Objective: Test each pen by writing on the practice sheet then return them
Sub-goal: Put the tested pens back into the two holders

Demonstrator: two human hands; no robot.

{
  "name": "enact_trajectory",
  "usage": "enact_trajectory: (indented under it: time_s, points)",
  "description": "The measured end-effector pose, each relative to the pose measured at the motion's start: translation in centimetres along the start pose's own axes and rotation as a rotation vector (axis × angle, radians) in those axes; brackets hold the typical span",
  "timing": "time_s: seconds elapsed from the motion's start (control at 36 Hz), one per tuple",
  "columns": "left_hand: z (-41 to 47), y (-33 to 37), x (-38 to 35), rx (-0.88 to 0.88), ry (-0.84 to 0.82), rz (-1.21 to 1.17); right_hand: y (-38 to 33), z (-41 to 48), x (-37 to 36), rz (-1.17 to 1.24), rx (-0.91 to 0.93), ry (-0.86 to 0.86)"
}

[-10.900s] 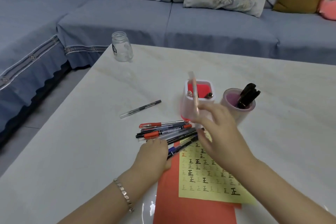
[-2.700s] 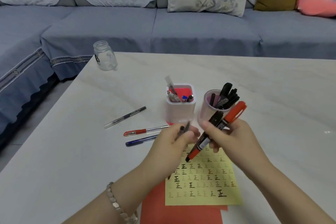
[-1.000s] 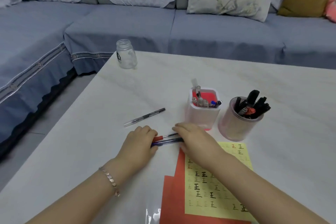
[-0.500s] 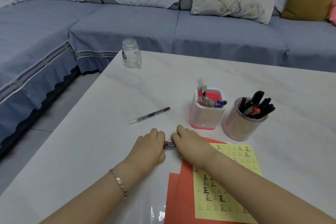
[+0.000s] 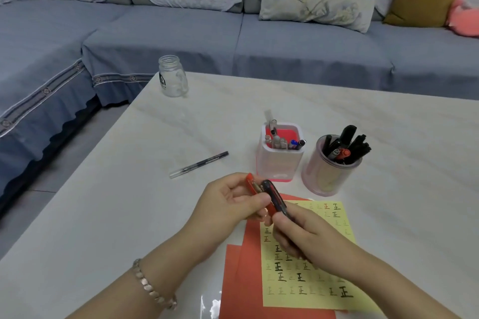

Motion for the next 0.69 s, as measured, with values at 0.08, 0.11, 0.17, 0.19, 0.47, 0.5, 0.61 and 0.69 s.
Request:
enact_trajectory:
  time_s: [0.08, 0.11, 0.17, 0.19, 0.47, 0.5, 0.61, 0.69]
  points:
    - [0.1, 0.0, -1.0, 0.022, -0.016, 0.011, -0.3, -0.6, 0.0, -0.066, -0.017, 0.011]
    - [0.2, 0.0, -1.2, 0.024, -0.020, 0.024, -0.3, -0.6, 0.2, -0.132, -0.004, 0.037]
    - [0.3, 0.3, -1.6, 0.013, -0.035, 0.056, -0.6, -0.7, 0.6, -0.250, 0.027, 0.080]
    - [0.3, 0.4, -1.7, 0.003, -0.050, 0.071, -1.0, -0.8, 0.8, -0.251, 0.048, 0.093]
    - [2.4, 2.0, 0.5, -0.273, 0.119, 0.438, -6.6, 0.1, 4.6, -0.369, 0.245, 0.433]
    - [3.2, 1.5, 1.7, -0.271, 0.178, 0.520, -7.7, -0.1, 5.5, -0.369, 0.310, 0.540]
    - [5.7, -1.3, 7.1, -0.161, 0.375, 0.884, -11.6, -0.3, 7.9, -0.381, 0.606, 0.811]
    - [6.8, -3.2, 9.9, -0.014, 0.439, 1.164, -11.4, 1.2, 8.6, -0.415, 0.542, 0.888]
Point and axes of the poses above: each hand's wrist, its own z-axis towards the middle knuckle, its own x-axis out of the back of the hand, y = z × x, the point moved 4 cm from there along z, towards the middle knuckle, and after that the axes turned 1 degree about z, right-handed, at the moved point
